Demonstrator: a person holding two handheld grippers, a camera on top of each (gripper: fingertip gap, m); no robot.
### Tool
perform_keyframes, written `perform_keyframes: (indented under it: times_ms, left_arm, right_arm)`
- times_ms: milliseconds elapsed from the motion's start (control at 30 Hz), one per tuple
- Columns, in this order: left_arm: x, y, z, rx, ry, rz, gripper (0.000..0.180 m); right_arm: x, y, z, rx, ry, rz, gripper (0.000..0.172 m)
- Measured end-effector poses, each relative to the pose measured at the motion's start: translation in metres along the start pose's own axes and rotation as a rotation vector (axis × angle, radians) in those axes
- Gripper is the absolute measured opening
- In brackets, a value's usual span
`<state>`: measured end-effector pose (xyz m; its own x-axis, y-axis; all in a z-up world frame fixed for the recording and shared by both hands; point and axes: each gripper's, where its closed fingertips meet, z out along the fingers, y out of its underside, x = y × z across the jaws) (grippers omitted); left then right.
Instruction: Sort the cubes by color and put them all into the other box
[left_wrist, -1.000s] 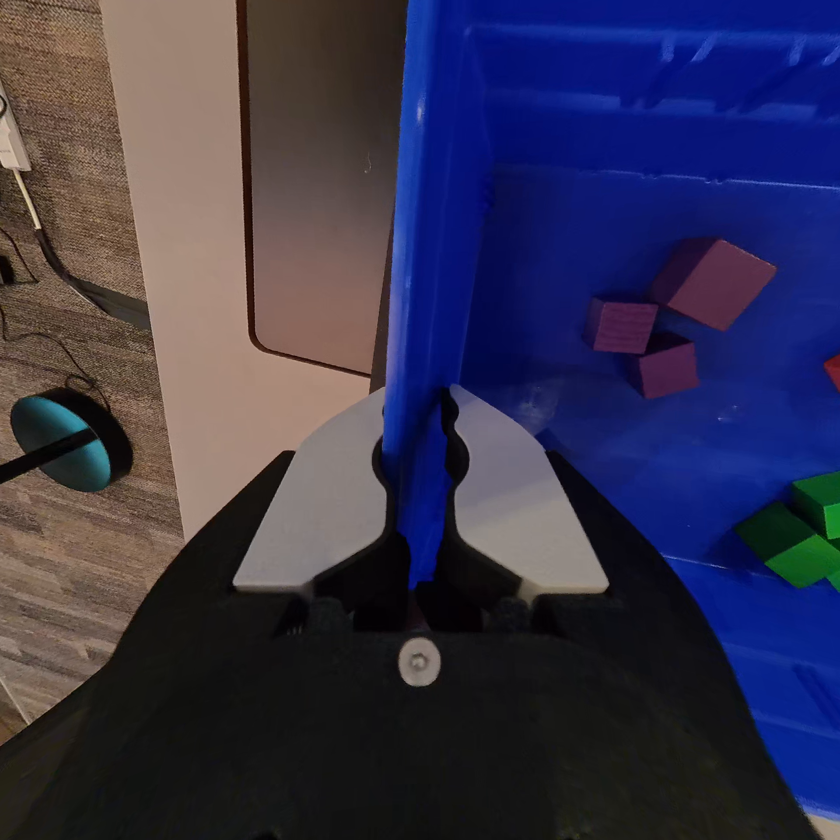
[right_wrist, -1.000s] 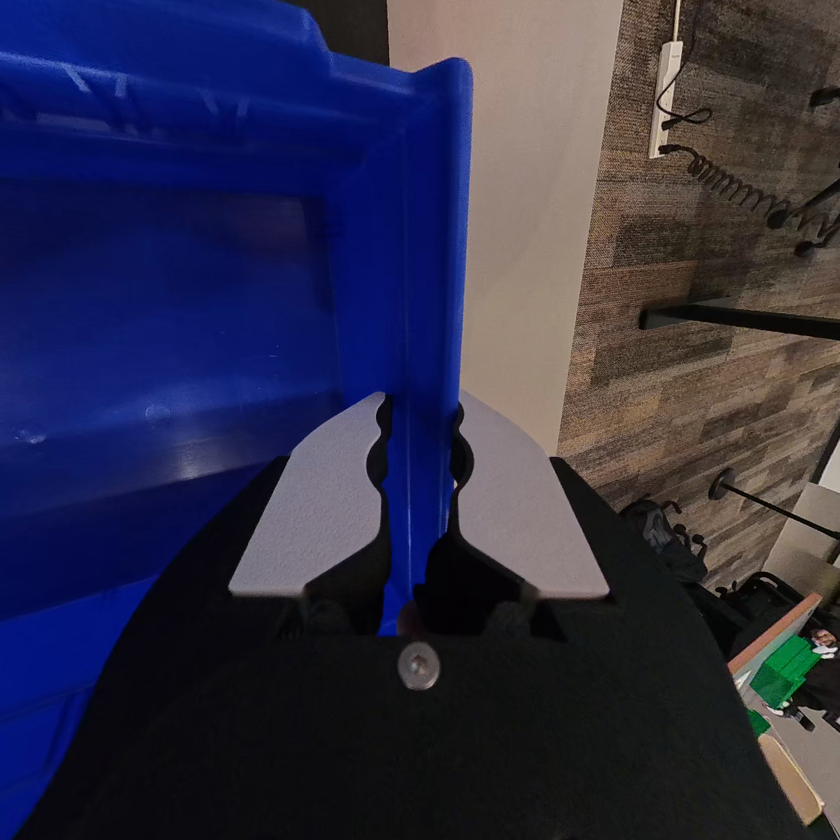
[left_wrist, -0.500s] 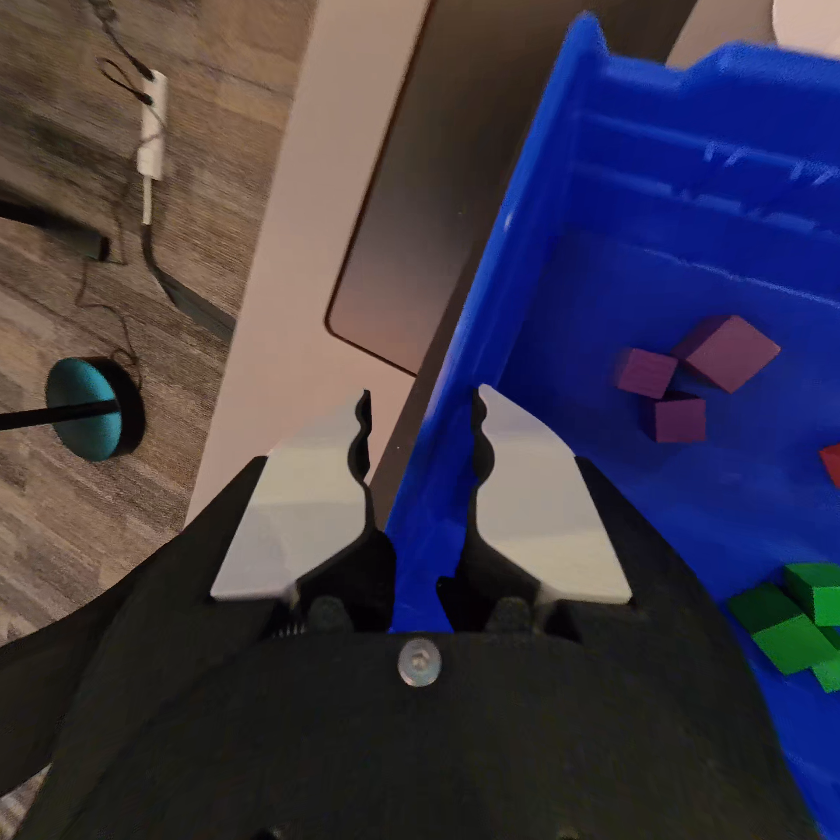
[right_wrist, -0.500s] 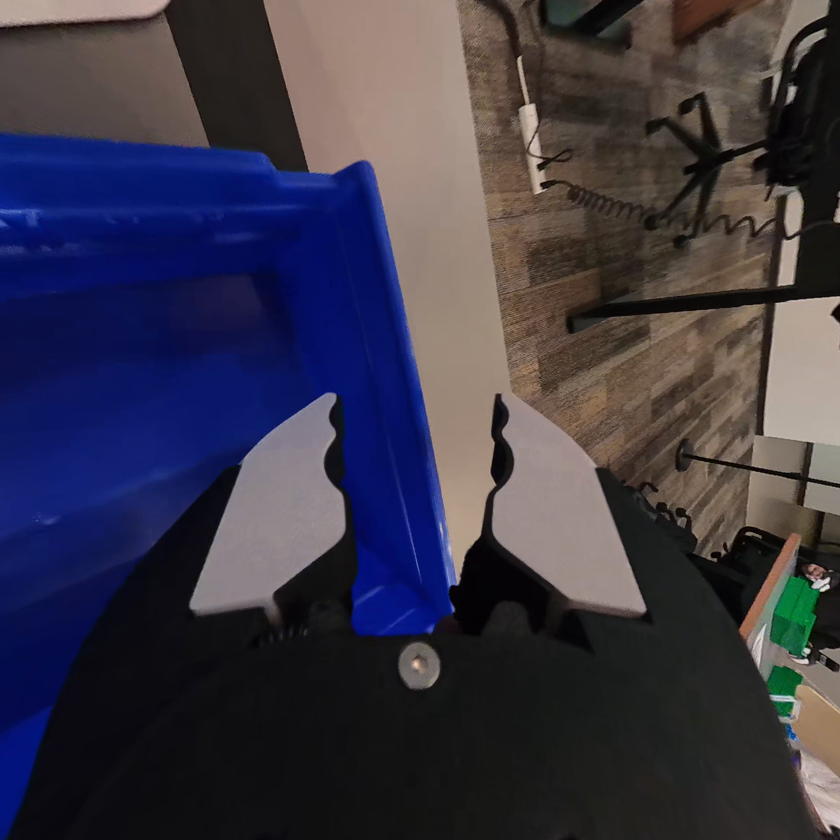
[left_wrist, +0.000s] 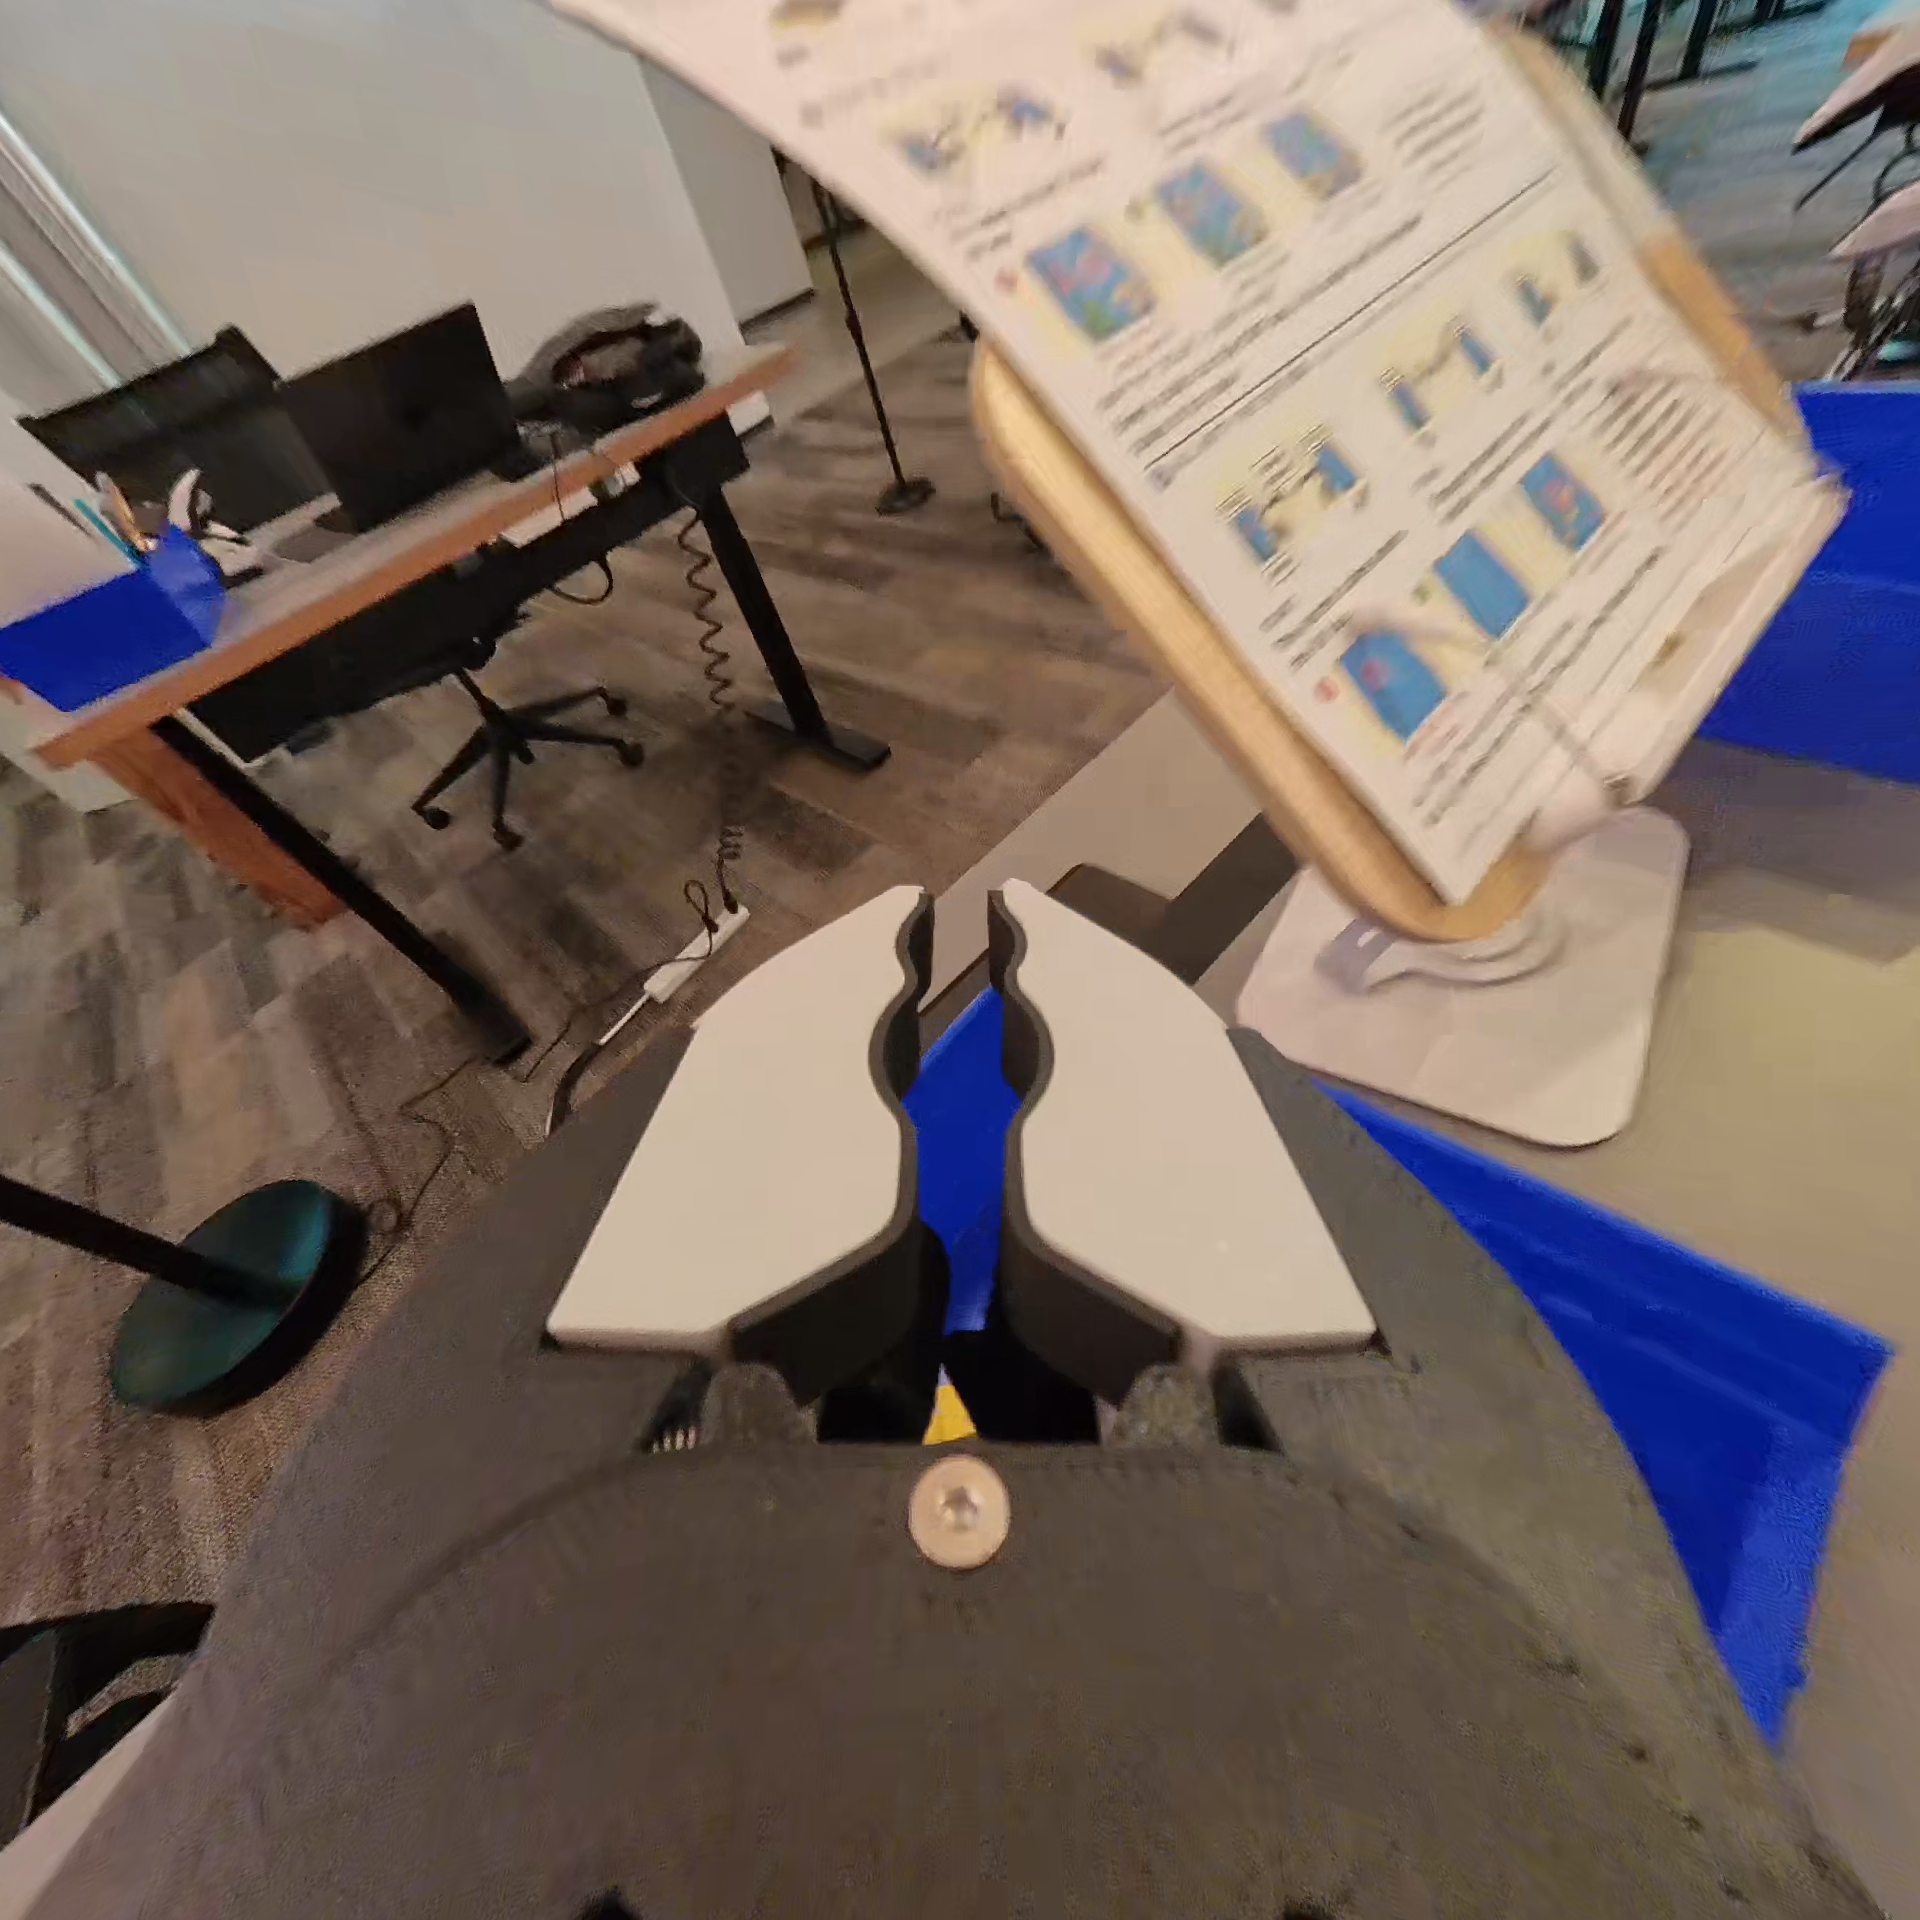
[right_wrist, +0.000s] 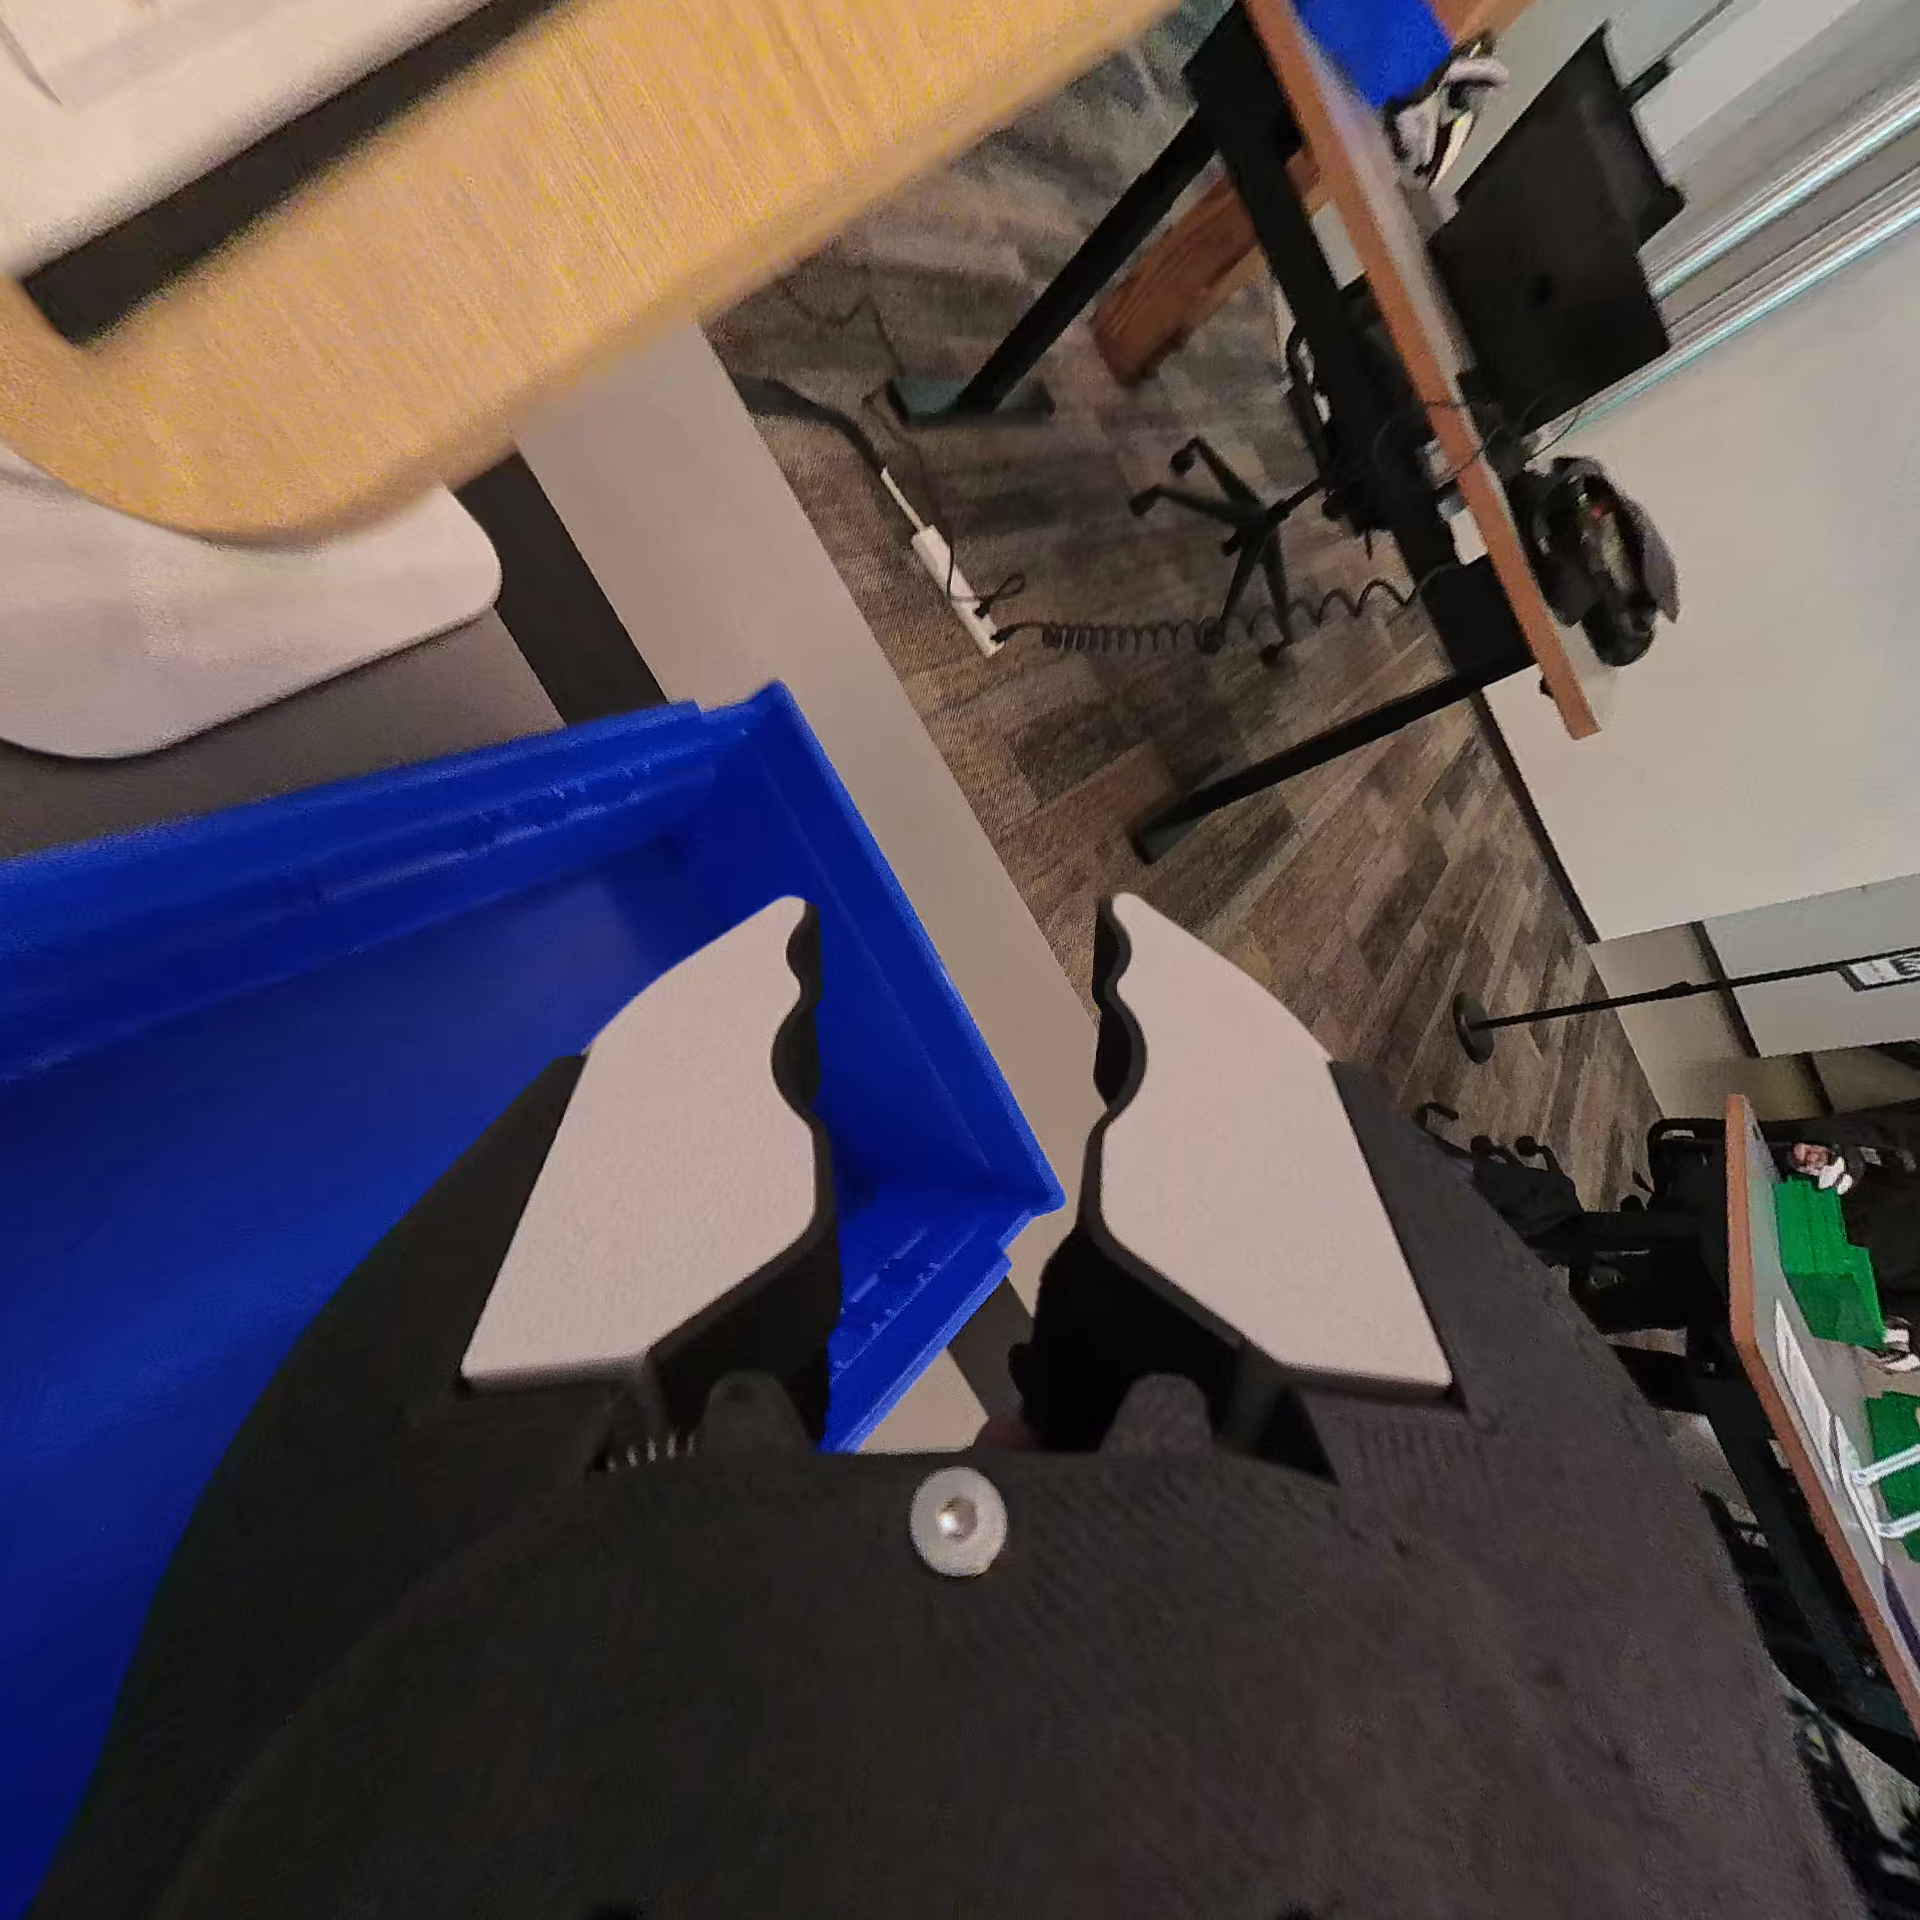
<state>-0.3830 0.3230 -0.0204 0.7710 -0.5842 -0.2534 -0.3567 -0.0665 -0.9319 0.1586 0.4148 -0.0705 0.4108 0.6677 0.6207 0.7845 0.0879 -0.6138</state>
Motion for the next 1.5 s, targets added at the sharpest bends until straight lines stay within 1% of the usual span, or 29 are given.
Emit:
perform_keyframes:
  times_ms: [100,133,200,267,400,433,467,533,667,767,867,933,1000,1133,1233,1500]
  left_arm:
    - [0.032,-0.027,-0.016,0.100,-0.003,-0.024,0.020]
    - [0.042,-0.034,-0.020,0.121,-0.006,-0.031,0.024]
    - [0.059,-0.048,-0.026,0.173,-0.006,-0.031,0.042]
    - [0.076,-0.059,-0.030,0.207,0.008,0.005,0.038]
    - [0.091,-0.057,-0.024,0.152,-0.070,0.140,0.040]
    - [0.098,-0.058,-0.023,0.159,-0.062,0.149,0.044]
    - [0.103,-0.058,-0.021,0.166,-0.053,0.154,0.044]
    - [0.108,-0.058,-0.020,0.195,-0.066,0.172,0.040]
    - [0.111,-0.054,-0.015,0.219,-0.046,0.160,0.040]
    - [0.108,-0.050,-0.012,0.221,-0.062,0.157,0.040]
    - [0.114,-0.049,-0.009,0.247,-0.019,0.123,0.040]
    - [0.115,-0.047,-0.006,0.245,-0.025,0.130,0.039]
    - [0.117,-0.044,-0.002,0.230,-0.029,0.144,0.038]
    - [0.123,-0.045,0.004,0.244,0.002,0.116,0.041]
    - [0.127,-0.043,0.008,0.223,0.000,0.136,0.041]
    - [0.136,-0.048,0.011,0.238,0.016,0.141,0.039]
  right_arm:
    - [-0.008,-0.018,-0.033,0.033,0.056,0.020,0.056]
    - [-0.010,-0.026,-0.046,0.061,0.082,0.037,0.054]
    - [-0.017,-0.049,-0.070,0.168,0.091,0.102,0.051]
    - [-0.026,-0.066,-0.088,0.248,0.089,0.132,0.048]
    - [-0.043,-0.080,-0.107,0.313,0.091,0.121,0.046]
    - [-0.046,-0.081,-0.110,0.319,0.091,0.123,0.046]
    - [-0.048,-0.081,-0.112,0.328,0.090,0.127,0.046]
    - [-0.052,-0.084,-0.116,0.358,0.097,0.128,0.045]
    - [-0.058,-0.084,-0.119,0.399,0.094,0.142,0.044]
    - [-0.061,-0.082,-0.113,0.424,0.089,0.156,0.043]
    - [-0.064,-0.078,-0.105,0.416,0.073,0.158,0.043]
    - [-0.067,-0.082,-0.103,0.439,0.058,0.168,0.043]
    - [-0.069,-0.087,-0.105,0.459,0.045,0.169,0.043]
    - [-0.068,-0.099,-0.114,0.517,0.035,0.188,0.042]
    - [-0.067,-0.107,-0.119,0.553,0.029,0.194,0.042]
    - [-0.071,-0.147,-0.127,0.674,0.000,0.194,0.041]
